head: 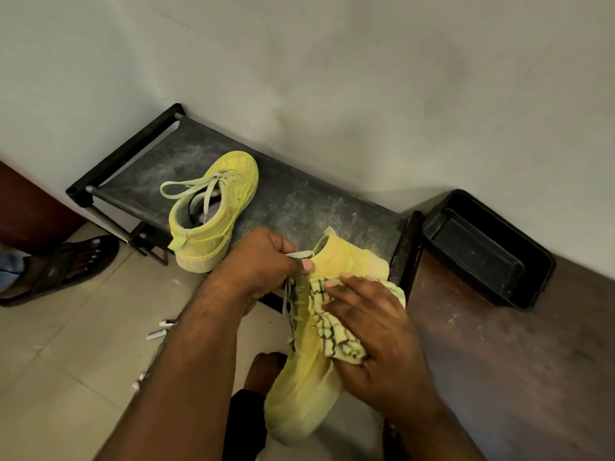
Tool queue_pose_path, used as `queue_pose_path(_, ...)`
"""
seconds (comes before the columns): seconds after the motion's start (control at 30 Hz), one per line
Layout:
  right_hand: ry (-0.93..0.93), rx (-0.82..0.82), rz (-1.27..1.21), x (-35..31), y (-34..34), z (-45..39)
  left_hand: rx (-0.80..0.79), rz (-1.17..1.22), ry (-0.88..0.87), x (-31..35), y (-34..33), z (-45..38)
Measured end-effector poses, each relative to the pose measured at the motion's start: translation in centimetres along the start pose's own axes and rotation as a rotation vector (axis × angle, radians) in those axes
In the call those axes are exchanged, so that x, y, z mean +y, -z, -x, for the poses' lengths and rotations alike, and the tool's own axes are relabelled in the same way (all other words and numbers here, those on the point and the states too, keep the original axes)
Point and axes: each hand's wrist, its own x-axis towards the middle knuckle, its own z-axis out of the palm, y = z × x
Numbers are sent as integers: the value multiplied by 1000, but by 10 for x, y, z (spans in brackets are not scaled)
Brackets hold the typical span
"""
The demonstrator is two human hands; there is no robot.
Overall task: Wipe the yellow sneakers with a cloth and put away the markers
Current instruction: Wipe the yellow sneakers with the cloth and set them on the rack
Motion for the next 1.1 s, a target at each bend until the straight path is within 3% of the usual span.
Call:
queue_pose_path(0.17, -316, 87, 100, 16, 10, 1, 18, 1, -15, 2, -5, 0)
queue_pose_path(0.3, -83, 32, 12, 10, 9, 6, 66, -38, -32, 3, -7, -2)
queue_pose_path(0.43, -304, 95, 169, 21, 18, 3, 106, -74, -45, 0, -9, -6)
queue_pose_path(0.57, -89, 19, -23, 3, 19, 7, 154, -72, -56, -2, -14, -10)
queue_pose_path(0.73, -305, 7, -68, 14, 20, 2, 132, -125, -103, -4, -16, -12)
queue_pose_path(0.9, -85, -33, -205, 2, 20, 4, 119, -165, -76, -5, -15, -12)
queue_pose_path(1.03, -371, 26, -37, 14, 11, 2, 102, -195, -81, -5, -17, -12)
queue_pose_path(1.1, -375, 45, -85, 16, 12, 2, 106, -202, -88, -5, -17, -12)
